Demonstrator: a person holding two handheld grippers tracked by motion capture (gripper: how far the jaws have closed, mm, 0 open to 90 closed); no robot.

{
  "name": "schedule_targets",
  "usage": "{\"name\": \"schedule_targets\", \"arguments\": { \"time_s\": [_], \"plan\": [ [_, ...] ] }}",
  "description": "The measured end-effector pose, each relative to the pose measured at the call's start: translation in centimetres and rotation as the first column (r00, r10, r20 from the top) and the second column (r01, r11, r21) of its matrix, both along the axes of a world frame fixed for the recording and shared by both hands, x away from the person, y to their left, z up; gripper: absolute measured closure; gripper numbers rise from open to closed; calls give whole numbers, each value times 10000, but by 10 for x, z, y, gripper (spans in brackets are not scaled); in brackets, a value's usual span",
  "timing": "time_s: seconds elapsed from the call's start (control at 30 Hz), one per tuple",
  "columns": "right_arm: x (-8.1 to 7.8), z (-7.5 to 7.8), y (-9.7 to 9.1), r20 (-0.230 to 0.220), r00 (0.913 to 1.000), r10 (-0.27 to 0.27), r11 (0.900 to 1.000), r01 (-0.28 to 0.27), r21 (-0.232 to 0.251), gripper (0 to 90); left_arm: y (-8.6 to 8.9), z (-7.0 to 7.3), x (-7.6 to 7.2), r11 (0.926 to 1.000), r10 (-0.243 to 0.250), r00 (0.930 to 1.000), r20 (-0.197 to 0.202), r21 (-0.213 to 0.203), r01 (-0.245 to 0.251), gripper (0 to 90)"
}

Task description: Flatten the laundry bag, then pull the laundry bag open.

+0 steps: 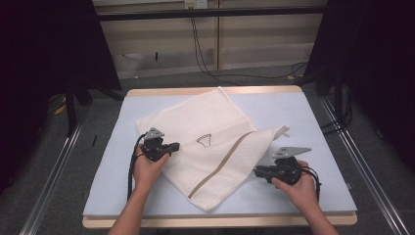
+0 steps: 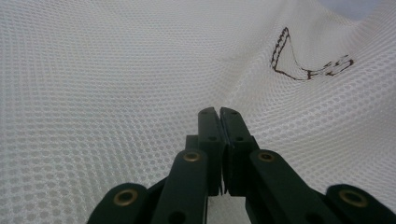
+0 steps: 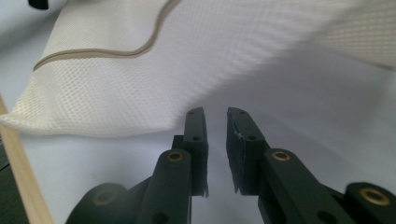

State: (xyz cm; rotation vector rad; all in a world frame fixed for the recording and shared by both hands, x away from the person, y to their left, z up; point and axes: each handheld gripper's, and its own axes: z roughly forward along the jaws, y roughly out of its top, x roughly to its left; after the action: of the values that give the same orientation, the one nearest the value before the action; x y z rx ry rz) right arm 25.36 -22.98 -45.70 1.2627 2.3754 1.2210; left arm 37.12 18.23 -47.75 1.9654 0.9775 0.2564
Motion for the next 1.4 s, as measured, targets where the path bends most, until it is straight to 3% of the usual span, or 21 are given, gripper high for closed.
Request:
{"name": "schedule_targets", "arguments": {
  "time_s": [0.1,0.17,0.43,0.47,0.63,0.7,0.73,0.87,0.97,1.13,1.2,1.23,1.27,1.3,1.33,1.4],
  "plan": [
    [-1,3,-14,327,9989,-345,9993,340,142,762,1,1,1,10000,18,10000,84,29,-18,866],
    [-2,7,-32,858,9928,-837,9965,834,68,710,0,1,0,10000,78,9999,150,-6,-77,855],
    [2,2,-49,947,9868,-1314,9903,1349,-324,648,1,6,-2,9999,105,9998,192,-112,-103,791],
    [4,0,-50,1014,9875,-1210,9910,1260,-448,631,1,7,-2,9994,243,9996,163,-237,-239,713],
    [8,-4,-61,1077,9846,-1379,9872,1455,-653,558,1,11,-4,9997,163,9996,224,-209,-159,513],
    [9,-5,-65,1131,9837,-1399,9869,1478,-652,537,-2,12,-4,9996,125,9998,128,-253,-122,444],
    [10,-6,-72,1234,9799,-1565,9838,1657,-684,496,-4,13,-4,10000,58,10000,-7,-35,-58,405],
    [14,-8,-82,1299,9738,-1866,9788,1956,-609,471,-6,14,-5,10000,-12,9994,-333,-98,9,288],
    [16,-9,-81,1341,9744,-1806,9800,1898,-592,478,-10,19,-7,9994,-358,9986,-399,-36,357,279],
    [19,-8,-75,1412,9763,-1638,9826,1742,-644,496,-22,26,-12,9942,-954,9953,-143,-503,946,349],
    [20,-9,-74,1373,9777,-1590,9834,1691,-657,497,-34,26,-15,9863,-1516,9884,4,-653,1513,398],
    [20,-9,-73,1311,9782,-1608,9832,1704,-654,497,-34,26,-15,9863,-1516,9884,4,-653,1513,435],
    [20,-9,-73,1347,9781,-1584,9837,1682,-642,496,-45,23,-18,9787,-1922,9813,-73,-746,1911,442],
    [20,-9,-73,1347,9781,-1584,9837,1682,-642,496,-45,23,-18,9787,-1922,9813,-73,-746,1911,442],
    [21,-10,-73,1329,9779,-1612,9831,1709,-653,495,-56,19,-21,9704,-2306,9730,-40,-752,2297,441],
    [22,-10,-73,1338,9784,-1578,9837,1676,-650,494,-60,16,-22,9666,-2427,9701,-52,-862,2414,435]
  ]
}}
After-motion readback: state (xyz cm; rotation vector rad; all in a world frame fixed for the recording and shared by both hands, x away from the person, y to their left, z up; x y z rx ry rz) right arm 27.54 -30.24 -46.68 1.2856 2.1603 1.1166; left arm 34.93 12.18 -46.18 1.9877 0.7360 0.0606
